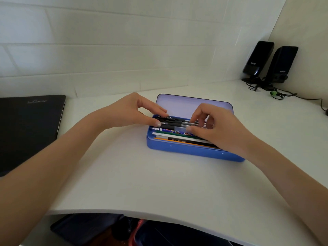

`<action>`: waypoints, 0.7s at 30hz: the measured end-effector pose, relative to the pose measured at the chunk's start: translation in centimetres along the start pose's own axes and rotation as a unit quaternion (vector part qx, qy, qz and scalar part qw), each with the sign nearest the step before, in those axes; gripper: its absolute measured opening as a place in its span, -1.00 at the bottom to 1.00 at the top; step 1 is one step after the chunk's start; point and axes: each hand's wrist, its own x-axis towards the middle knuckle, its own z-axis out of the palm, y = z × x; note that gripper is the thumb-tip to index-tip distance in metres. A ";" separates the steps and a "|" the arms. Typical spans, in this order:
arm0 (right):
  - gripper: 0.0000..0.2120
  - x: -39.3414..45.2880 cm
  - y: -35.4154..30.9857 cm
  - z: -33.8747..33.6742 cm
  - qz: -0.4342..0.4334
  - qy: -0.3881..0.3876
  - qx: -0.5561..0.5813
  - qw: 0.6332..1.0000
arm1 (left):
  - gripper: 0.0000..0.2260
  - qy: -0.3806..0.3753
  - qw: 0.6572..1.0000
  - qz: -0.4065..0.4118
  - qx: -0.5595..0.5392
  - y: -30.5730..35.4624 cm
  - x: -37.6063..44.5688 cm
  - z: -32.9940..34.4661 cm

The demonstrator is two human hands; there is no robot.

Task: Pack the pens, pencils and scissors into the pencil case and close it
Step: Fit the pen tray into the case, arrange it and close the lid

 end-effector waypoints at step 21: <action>-0.86 0.2 1.0 -4.0 0.080 -0.072 -0.090 0.990 | -0.83 -0.004 1.000 -0.009 -0.004 0.3 -0.3 -0.3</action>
